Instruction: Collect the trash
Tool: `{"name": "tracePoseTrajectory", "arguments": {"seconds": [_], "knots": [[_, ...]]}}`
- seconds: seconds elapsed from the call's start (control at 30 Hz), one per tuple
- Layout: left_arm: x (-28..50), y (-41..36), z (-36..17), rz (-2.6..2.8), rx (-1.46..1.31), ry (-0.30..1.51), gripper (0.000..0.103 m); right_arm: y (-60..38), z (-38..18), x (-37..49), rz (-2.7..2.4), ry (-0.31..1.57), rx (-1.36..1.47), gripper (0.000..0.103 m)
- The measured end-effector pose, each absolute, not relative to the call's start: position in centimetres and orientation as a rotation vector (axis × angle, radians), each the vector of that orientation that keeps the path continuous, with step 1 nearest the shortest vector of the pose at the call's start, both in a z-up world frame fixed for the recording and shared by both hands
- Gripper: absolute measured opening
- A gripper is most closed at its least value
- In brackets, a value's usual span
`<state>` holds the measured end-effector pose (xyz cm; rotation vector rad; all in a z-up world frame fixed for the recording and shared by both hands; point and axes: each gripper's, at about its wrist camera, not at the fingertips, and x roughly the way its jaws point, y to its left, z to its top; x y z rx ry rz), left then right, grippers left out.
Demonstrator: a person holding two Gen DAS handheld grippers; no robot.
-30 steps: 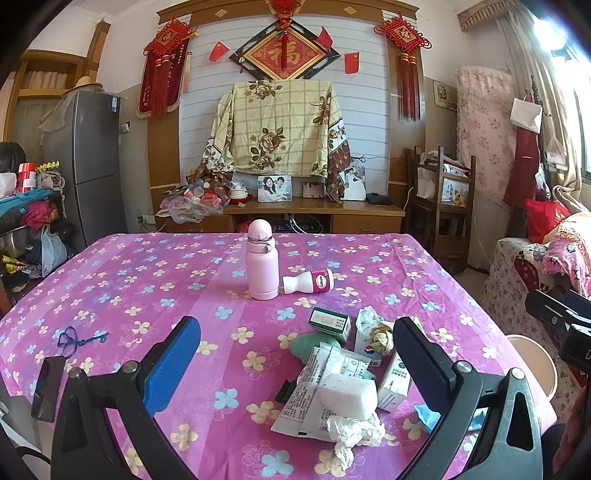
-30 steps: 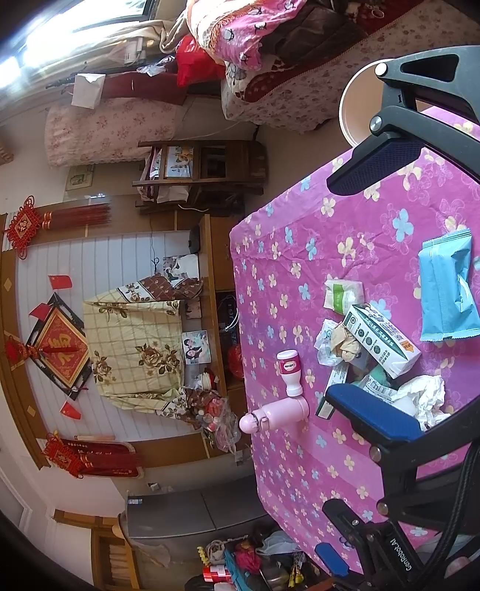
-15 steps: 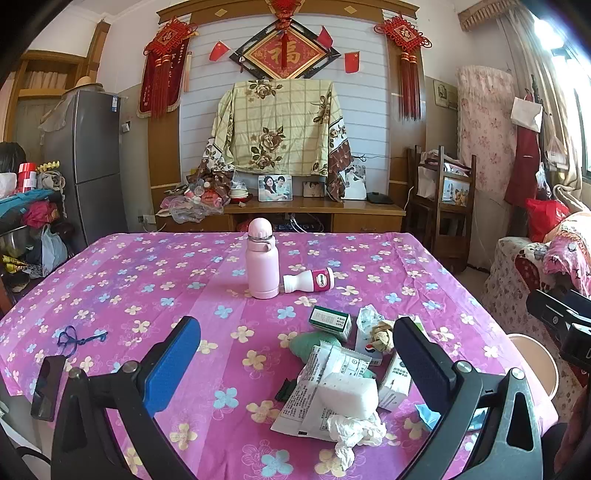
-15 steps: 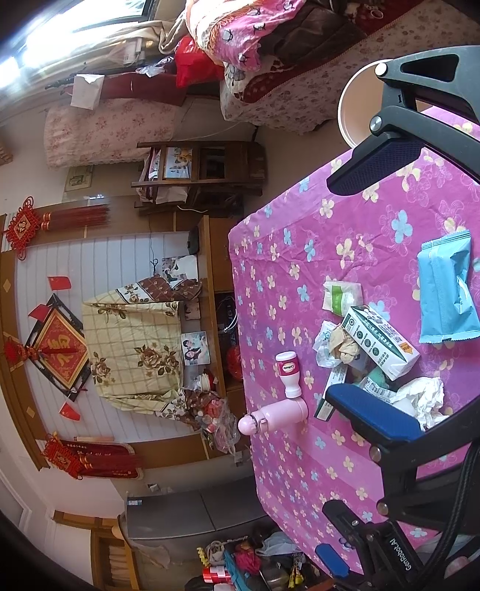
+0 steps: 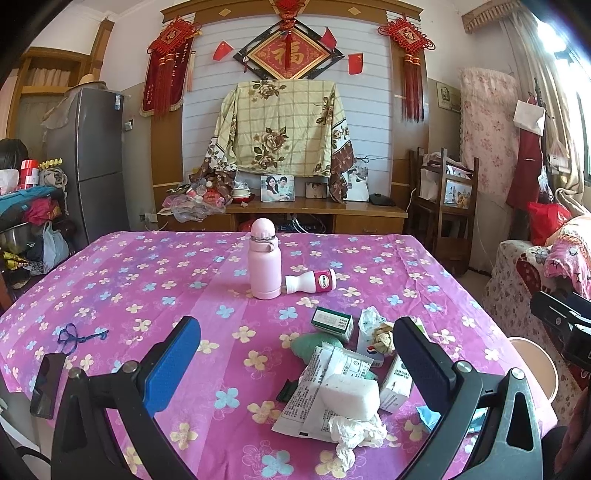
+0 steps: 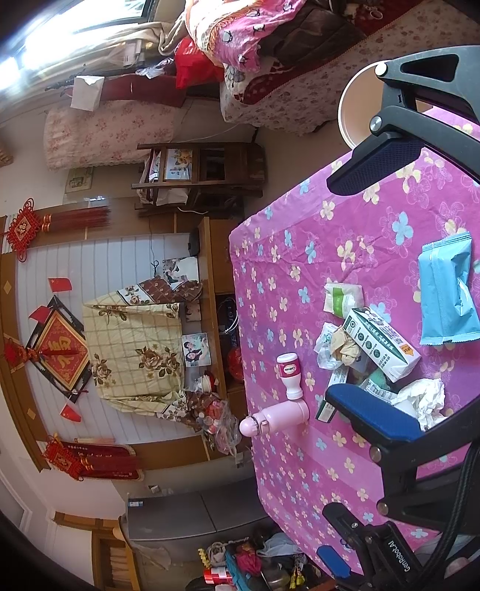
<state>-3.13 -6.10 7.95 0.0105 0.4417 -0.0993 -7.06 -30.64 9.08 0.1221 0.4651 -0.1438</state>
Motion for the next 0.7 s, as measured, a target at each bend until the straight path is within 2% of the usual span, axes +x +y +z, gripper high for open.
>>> {"name": "tracePoseTrajectory", "arguments": {"seconds": [0.47,0.7], "knots": [[-2.94,-6.04,7.48,-0.099,0.002,0.459,0.103,-30.89,8.99,-6.91,-0.143,0.499,0.139,0.103],[-2.63,-5.82,7.39,-0.093,-0.004,0.466,0.103,-30.82,8.71,-7.00,-0.152,0.457,0.103,0.103]]}}
